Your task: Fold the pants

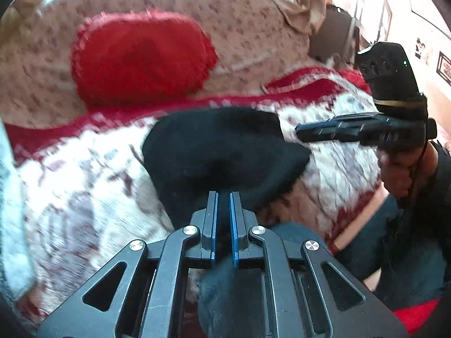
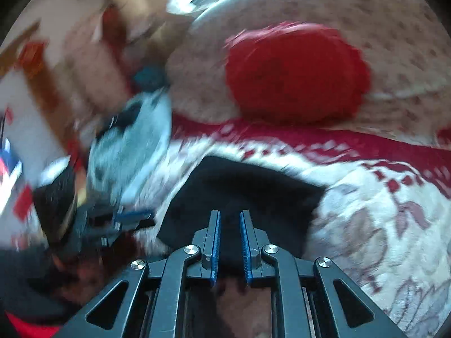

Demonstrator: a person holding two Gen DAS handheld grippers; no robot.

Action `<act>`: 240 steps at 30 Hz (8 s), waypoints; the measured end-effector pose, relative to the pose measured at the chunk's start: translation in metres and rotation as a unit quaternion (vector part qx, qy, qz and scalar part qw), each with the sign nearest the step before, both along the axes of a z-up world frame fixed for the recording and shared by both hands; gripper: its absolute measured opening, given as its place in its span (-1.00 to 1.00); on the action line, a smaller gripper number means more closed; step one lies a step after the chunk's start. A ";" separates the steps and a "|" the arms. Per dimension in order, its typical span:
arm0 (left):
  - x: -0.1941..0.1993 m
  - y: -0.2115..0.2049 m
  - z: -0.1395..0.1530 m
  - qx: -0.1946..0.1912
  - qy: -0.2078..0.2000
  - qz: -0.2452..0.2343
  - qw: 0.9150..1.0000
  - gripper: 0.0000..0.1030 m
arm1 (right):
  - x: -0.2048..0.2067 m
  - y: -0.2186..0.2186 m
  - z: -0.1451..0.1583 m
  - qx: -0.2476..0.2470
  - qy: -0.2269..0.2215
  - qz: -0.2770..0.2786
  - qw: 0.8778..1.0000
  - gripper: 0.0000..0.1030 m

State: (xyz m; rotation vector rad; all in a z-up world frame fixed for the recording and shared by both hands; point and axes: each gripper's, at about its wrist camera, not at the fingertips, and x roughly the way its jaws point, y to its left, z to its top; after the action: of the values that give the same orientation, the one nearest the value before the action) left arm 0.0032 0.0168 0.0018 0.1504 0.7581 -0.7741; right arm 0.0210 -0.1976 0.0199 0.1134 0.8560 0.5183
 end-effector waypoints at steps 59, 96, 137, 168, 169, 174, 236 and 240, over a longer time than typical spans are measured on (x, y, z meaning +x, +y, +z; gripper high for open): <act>0.115 0.067 -0.042 -0.220 0.252 0.128 0.934 0.35 | 0.023 -0.102 -0.070 0.289 0.099 -0.196 0.932 -0.13; 0.113 -0.034 0.031 -0.083 0.078 0.046 0.992 0.13 | 0.039 -0.018 0.029 -0.038 -0.099 -0.159 0.981 -0.22; 0.174 -0.103 -0.023 0.055 0.024 0.110 0.992 0.10 | 0.175 -0.044 -0.049 -0.075 0.007 -0.203 0.976 -0.30; 0.171 -0.105 -0.022 0.051 0.022 0.112 0.992 0.11 | 0.085 -0.006 -0.046 -0.138 -0.017 -0.160 0.977 -0.21; 0.171 -0.105 -0.022 0.051 0.022 0.112 0.992 0.11 | 0.084 -0.006 -0.046 -0.138 -0.022 -0.157 0.978 -0.21; 0.171 -0.106 -0.022 0.053 0.020 0.113 0.992 0.13 | 0.082 -0.005 -0.046 -0.140 -0.030 -0.150 0.978 -0.21; 0.144 -0.110 -0.023 0.075 0.130 0.207 0.967 0.98 | 0.081 -0.015 -0.050 -0.094 -0.024 -0.222 0.970 0.25; 0.145 -0.105 -0.022 0.058 0.134 0.210 0.967 0.98 | 0.082 -0.026 -0.052 -0.051 0.000 -0.232 0.971 0.29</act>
State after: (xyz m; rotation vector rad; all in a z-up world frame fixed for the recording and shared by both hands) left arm 0.1479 -0.0883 -0.0207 -0.0133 1.0523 -0.3483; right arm 0.1033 -0.2239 -0.0323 0.2132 0.8222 0.0355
